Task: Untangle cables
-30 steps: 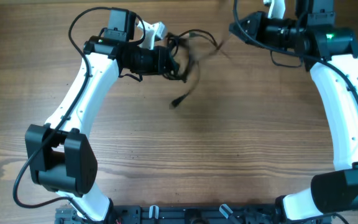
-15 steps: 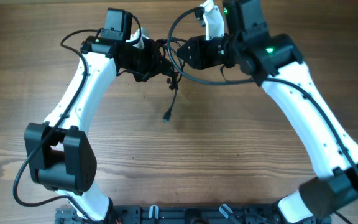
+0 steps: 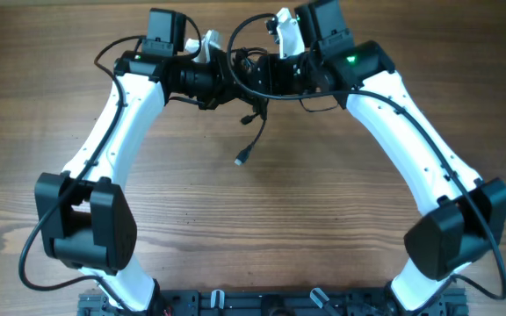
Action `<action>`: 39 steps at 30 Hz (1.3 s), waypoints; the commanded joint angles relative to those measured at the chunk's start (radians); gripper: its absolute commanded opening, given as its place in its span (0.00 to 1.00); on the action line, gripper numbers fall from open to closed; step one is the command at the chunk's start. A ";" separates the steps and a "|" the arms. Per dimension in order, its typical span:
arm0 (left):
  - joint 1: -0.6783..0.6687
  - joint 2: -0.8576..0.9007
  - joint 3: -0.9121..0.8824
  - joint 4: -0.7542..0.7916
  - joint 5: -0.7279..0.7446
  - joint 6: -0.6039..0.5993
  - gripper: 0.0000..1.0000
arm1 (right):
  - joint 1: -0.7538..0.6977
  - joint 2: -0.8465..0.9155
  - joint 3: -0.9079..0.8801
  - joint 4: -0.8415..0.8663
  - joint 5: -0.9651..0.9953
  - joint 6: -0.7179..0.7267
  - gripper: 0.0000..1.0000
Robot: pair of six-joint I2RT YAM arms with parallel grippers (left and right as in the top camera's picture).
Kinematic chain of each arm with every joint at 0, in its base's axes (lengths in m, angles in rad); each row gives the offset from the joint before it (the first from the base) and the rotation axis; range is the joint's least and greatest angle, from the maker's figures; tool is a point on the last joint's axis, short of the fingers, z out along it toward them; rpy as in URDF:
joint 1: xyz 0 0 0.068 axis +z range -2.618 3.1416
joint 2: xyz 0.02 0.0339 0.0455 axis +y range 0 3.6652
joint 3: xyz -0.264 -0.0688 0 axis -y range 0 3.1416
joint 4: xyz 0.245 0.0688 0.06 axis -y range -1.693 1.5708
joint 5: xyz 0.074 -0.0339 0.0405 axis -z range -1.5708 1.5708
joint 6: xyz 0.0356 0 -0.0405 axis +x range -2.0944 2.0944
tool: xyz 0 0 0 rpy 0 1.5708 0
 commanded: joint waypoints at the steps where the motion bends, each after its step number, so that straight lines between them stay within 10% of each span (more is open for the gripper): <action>1: 0.001 0.000 -0.004 0.007 0.130 0.070 0.04 | 0.001 0.044 0.016 0.012 0.023 0.005 0.36; 4: 0.001 0.000 -0.004 0.007 0.129 0.070 0.04 | 0.001 0.043 0.016 0.024 0.053 0.005 0.35; 8: 0.001 0.000 -0.004 0.003 0.128 0.099 0.04 | -0.002 0.043 0.017 0.036 0.105 0.030 0.04; 19: 0.001 0.000 -0.004 -0.022 -0.318 0.122 0.04 | -0.129 -0.166 0.017 0.037 -0.146 0.030 0.04; 27: 0.001 0.000 -0.004 -0.067 -0.373 0.195 0.04 | -0.323 -0.210 0.016 0.016 -0.175 0.056 0.04; 39: 0.003 0.000 -0.004 -0.058 0.476 0.724 0.04 | -0.283 -0.138 0.015 -0.078 0.029 0.023 0.04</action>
